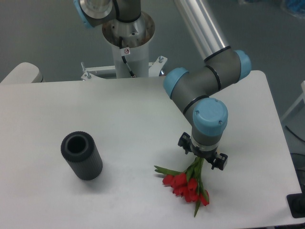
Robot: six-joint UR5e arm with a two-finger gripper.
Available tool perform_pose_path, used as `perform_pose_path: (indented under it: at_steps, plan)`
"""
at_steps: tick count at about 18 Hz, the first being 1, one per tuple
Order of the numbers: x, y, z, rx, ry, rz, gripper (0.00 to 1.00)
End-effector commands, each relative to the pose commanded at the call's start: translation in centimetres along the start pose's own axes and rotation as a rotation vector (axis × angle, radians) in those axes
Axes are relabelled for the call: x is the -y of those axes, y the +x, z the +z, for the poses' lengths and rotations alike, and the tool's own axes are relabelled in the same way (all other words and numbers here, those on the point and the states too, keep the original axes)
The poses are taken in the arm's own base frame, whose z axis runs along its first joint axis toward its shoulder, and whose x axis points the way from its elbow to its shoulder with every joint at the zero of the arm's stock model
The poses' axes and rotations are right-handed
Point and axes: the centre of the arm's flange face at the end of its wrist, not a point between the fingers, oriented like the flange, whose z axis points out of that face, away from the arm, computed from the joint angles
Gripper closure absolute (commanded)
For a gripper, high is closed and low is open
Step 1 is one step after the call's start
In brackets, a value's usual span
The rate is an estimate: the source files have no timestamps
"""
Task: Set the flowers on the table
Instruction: 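Raise the open gripper up away from the tulips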
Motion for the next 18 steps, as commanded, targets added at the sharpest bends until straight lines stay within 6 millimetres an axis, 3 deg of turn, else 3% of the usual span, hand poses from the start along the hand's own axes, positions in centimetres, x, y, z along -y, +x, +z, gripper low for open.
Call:
perform_pose_path:
  at_steps: [7, 13, 18]
  plan:
    - [-0.5, 0.0, -0.8, -0.005, 0.039, 0.100, 0.00]
    - [-0.2, 0.2, 1.2, -0.028, 0.027, 0.138, 0.00]
    - [-0.2, 0.1, 1.5, -0.030, 0.029, 0.145, 0.00]
